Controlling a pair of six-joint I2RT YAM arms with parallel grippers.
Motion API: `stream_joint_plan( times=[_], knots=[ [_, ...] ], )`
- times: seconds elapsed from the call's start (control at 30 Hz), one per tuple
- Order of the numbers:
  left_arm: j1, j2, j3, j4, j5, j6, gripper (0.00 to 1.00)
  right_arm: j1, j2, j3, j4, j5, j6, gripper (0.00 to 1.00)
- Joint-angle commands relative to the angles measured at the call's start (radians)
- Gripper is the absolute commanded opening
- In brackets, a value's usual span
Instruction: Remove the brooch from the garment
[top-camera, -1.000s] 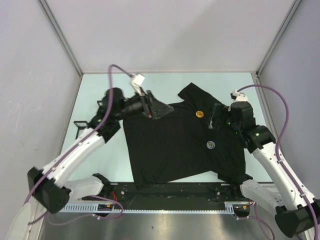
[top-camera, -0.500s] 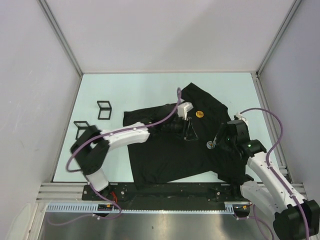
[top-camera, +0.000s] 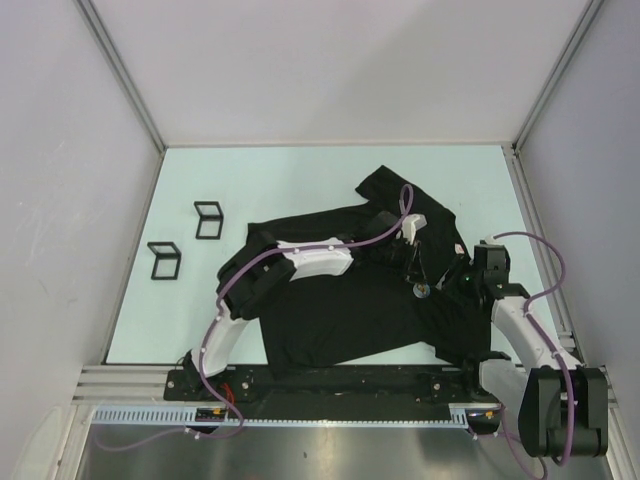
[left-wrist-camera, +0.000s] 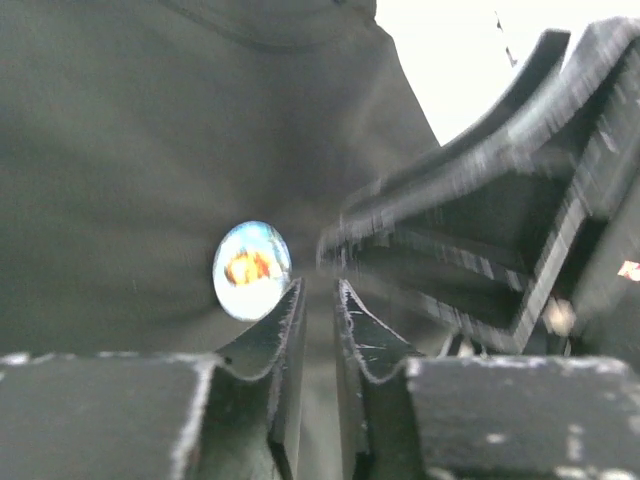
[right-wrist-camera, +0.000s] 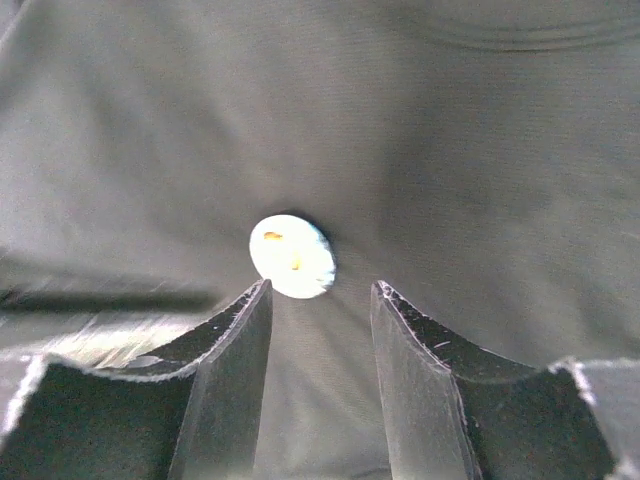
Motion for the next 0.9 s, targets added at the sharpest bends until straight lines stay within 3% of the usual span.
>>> stream_joint_plan(
  times=[0.0, 0.33, 0.87],
  knots=[
    [-0.003, 0.069, 0.112, -0.001, 0.019, -0.010, 0.19, -0.031, 0.033, -0.018, 0.126, -0.109, -0.034, 0.48],
    [-0.003, 0.117, 0.128, -0.026, -0.019, -0.007, 0.07, -0.048, 0.081, -0.076, 0.229, -0.163, -0.025, 0.37],
    [0.000, 0.117, 0.105, -0.059, -0.050, 0.022, 0.02, -0.054, 0.142, -0.096, 0.318, -0.210, -0.033, 0.37]
  ],
)
